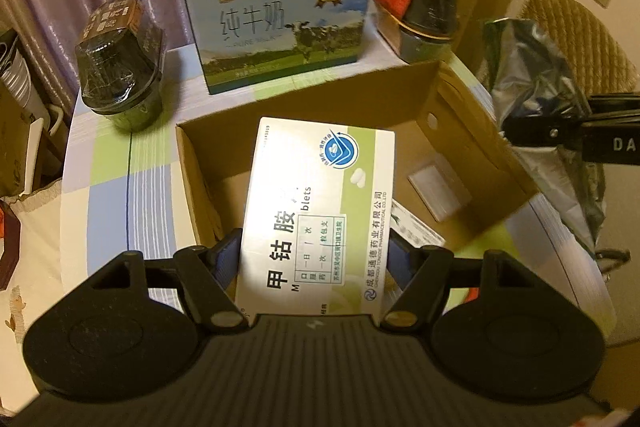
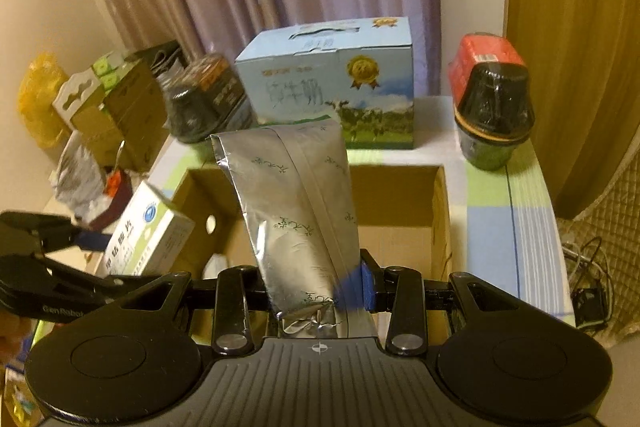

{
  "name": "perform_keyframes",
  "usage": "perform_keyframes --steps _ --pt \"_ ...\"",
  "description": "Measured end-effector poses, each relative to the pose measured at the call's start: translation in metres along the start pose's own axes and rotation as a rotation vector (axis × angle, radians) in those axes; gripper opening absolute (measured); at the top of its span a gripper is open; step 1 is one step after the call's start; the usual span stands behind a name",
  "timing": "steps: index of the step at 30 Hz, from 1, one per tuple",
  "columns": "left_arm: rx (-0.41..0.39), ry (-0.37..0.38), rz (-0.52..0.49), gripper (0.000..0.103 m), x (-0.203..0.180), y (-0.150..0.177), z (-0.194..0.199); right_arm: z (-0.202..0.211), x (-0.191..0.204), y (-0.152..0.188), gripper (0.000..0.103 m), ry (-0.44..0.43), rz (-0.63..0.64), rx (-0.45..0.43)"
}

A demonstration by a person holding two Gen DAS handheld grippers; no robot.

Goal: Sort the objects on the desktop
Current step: 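Lift the medicine box and foil bag over the cardboard box, then open both tools to drop the medicine box and foil bag inside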

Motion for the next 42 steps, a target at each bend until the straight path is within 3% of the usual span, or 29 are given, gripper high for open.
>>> perform_keyframes --steps 6,14,18,25,29,34,42 --pt "-0.001 0.002 0.036 0.069 0.007 -0.016 -0.030 -0.028 -0.015 -0.004 0.035 -0.011 -0.048 -0.011" --pt "0.014 0.019 0.067 0.069 0.009 -0.013 -0.066 -0.058 -0.029 0.001 0.035 -0.022 -0.080 0.010" --pt "-0.003 0.028 0.096 0.073 0.016 -0.012 -0.069 -0.069 -0.034 0.007 0.035 -0.021 -0.094 0.026" --pt "-0.038 0.015 0.062 0.074 0.019 -0.007 -0.061 -0.081 -0.039 0.015 0.035 -0.033 -0.130 0.044" --pt "-0.056 0.018 0.038 0.075 0.017 -0.002 -0.054 -0.080 -0.038 0.014 0.036 -0.035 -0.150 0.012" --pt "-0.063 0.031 0.044 0.076 0.016 0.002 -0.046 -0.067 -0.034 0.007 0.051 -0.018 -0.125 -0.030" --pt "-0.066 0.043 0.054 0.077 0.016 0.018 -0.028 -0.030 -0.028 0.019 0.062 -0.021 -0.122 -0.060"
Point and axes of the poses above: each gripper's, at about its wrist camera, not at the fingertips, and z roughly against the way its jaws point, x to its left, y to its underside, the point moved 6 cm from there along -z, roughly the way its jaws point, and after that the axes turned 15 degrees about z, right-handed, at the moved point
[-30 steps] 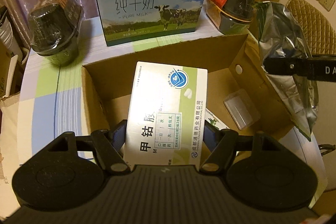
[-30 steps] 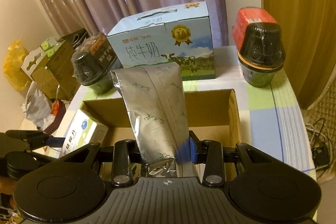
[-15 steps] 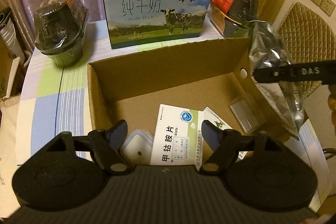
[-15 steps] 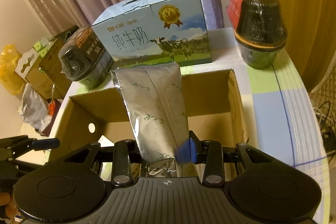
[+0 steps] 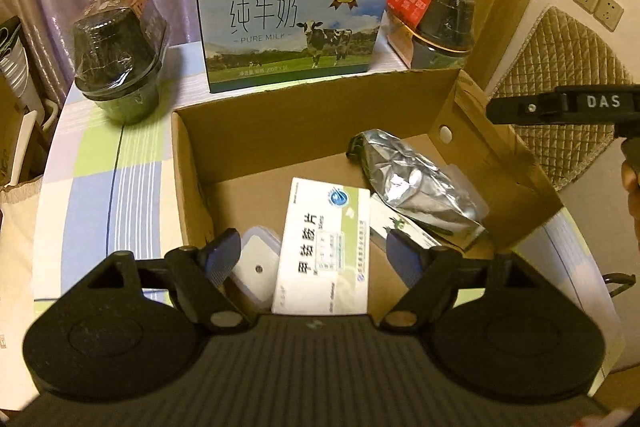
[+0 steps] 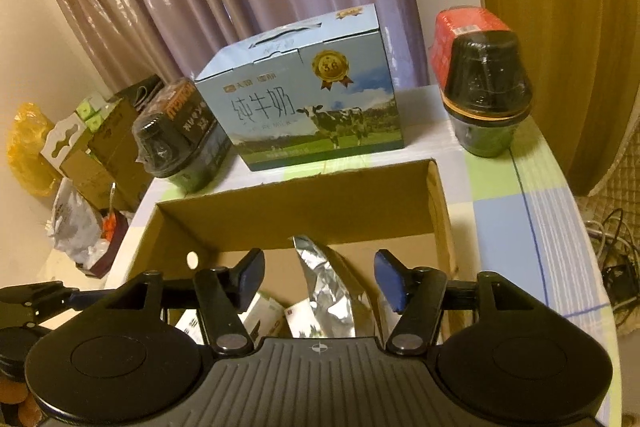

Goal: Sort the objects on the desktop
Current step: 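Open both tools to drop the medicine box and foil bag inside, then withdraw both tools from the cardboard box back over the table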

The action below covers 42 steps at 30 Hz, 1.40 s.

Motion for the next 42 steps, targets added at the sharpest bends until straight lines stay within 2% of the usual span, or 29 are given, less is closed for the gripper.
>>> perform_keyframes --steps 8,13,23,31,35,42 --pt "-0.026 0.011 -0.021 0.080 -0.007 0.024 0.042 0.050 0.016 0.032 0.075 -0.014 0.000 -0.015" --pt "-0.041 0.026 -0.032 0.084 -0.011 0.044 0.070 0.078 0.026 0.056 0.089 -0.034 -0.006 -0.006" --pt "-0.034 0.045 -0.033 0.092 -0.011 0.095 0.106 0.120 0.040 0.102 0.101 -0.051 -0.046 0.018" --pt "-0.028 0.040 -0.092 0.099 -0.022 0.138 0.119 0.143 0.040 0.144 0.101 -0.045 -0.077 0.053" --pt "-0.038 0.030 -0.072 0.101 -0.023 0.156 0.123 0.146 0.039 0.166 0.101 -0.032 -0.101 0.070" --pt "-0.038 -0.006 -0.060 0.102 -0.021 0.185 0.123 0.142 0.050 0.202 0.101 0.040 -0.021 0.077"
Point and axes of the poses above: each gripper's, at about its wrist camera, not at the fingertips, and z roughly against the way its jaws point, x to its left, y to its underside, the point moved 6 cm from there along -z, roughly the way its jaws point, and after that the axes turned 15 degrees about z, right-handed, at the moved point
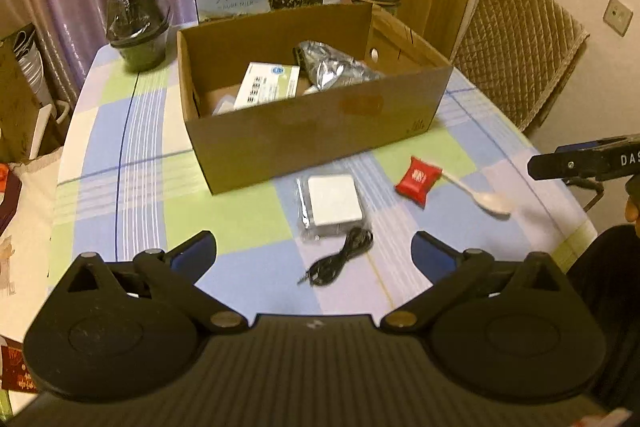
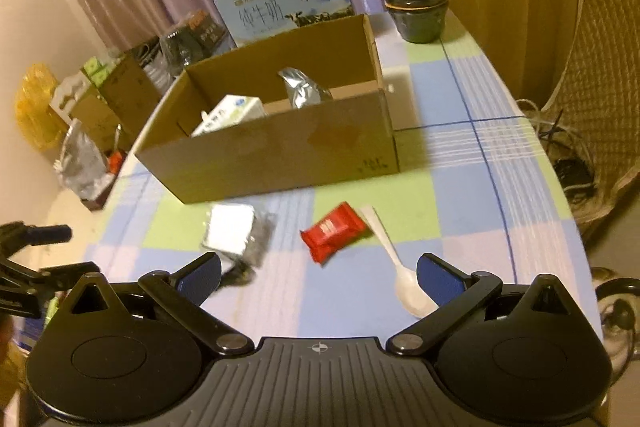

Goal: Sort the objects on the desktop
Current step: 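Withdraw both tools from the cardboard box back over the table, then lower the left tool onto the black cable while the right tool lowers onto the white spoon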

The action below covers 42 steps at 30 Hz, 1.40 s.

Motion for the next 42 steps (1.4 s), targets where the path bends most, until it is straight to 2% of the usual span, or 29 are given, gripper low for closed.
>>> perform_keyframes --steps 6,13,17,25,31,37,42 --pt "0.016 -0.016 0.020 0.102 0.007 0.018 -0.003 -0.001 0.002 0.029 0.101 -0.025 -0.078 0.001" --pt "0.035 -0.025 0.025 0.102 0.013 0.030 -0.007 -0.001 -0.012 0.060 0.101 -0.010 -0.198 0.026" --pt "0.054 -0.009 0.034 0.102 0.013 0.038 -0.014 -0.001 -0.015 0.075 0.101 0.011 -0.215 0.041" --pt "0.076 0.003 -0.066 0.102 0.003 0.062 -0.026 0.006 -0.012 0.091 0.101 0.114 -0.043 0.034" --pt "0.099 0.006 -0.132 0.100 0.000 0.074 -0.035 0.008 -0.013 0.097 0.101 0.131 0.044 0.033" --pt "0.109 0.021 -0.191 0.098 -0.005 0.073 -0.039 0.006 -0.020 0.098 0.101 0.146 0.085 0.042" --pt "0.126 0.042 -0.284 0.098 -0.014 0.069 -0.043 0.002 -0.020 0.089 0.101 0.127 0.184 0.052"
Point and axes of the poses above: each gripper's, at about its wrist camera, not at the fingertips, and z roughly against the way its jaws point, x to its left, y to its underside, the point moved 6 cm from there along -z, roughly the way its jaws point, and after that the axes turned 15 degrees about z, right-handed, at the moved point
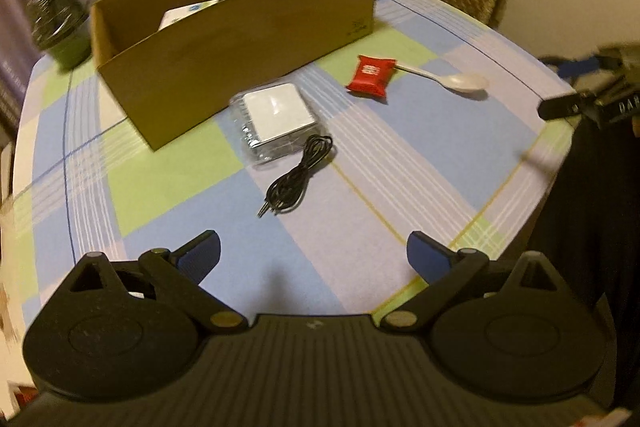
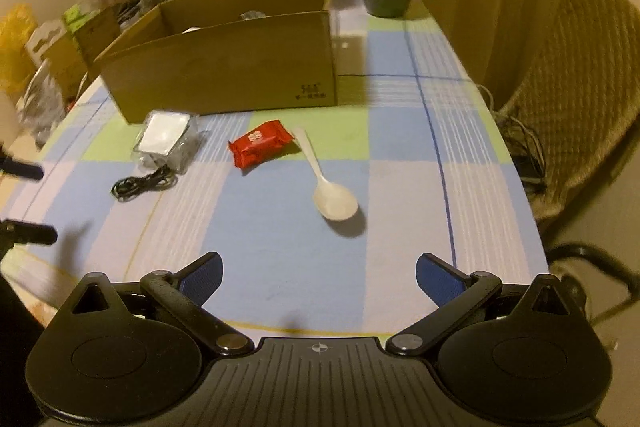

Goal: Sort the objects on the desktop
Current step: 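Lower the left tool onto the black cable while the right tool lowers onto the white spoon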

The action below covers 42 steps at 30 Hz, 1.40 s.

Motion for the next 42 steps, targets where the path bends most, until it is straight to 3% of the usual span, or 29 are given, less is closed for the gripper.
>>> perform_keyframes --steps 5,7,10,16,22,29,35,42 --pt "0.032 0.025 -0.072 0.097 -0.001 -0.008 -0.012 -0.013 0.003 -0.010 0.098 -0.040 0.188 0.030" --pt "0.049 0.026 -0.090 0.096 0.001 -0.010 -0.018 -0.020 0.003 -0.012 0.088 -0.060 0.252 0.048" --pt "0.086 0.038 -0.126 0.088 0.002 -0.013 -0.029 -0.030 -0.003 -0.016 0.080 -0.085 0.297 0.069" --pt "0.103 0.063 -0.182 0.083 -0.001 -0.021 -0.046 -0.047 -0.021 -0.024 0.070 -0.122 0.256 0.084" --pt "0.101 0.122 -0.181 0.078 -0.002 -0.032 -0.059 -0.054 -0.022 -0.027 0.066 -0.140 0.246 0.077" --pt "0.133 0.132 -0.204 0.070 -0.002 -0.038 -0.080 -0.062 -0.024 -0.025 0.061 -0.157 0.236 0.079" --pt "0.152 0.137 -0.191 0.050 -0.001 -0.040 -0.092 -0.071 -0.030 -0.025 0.056 -0.163 0.223 0.101" --pt "0.175 0.115 -0.165 0.048 -0.004 -0.036 -0.105 -0.089 -0.029 -0.027 0.049 -0.176 0.223 0.138"
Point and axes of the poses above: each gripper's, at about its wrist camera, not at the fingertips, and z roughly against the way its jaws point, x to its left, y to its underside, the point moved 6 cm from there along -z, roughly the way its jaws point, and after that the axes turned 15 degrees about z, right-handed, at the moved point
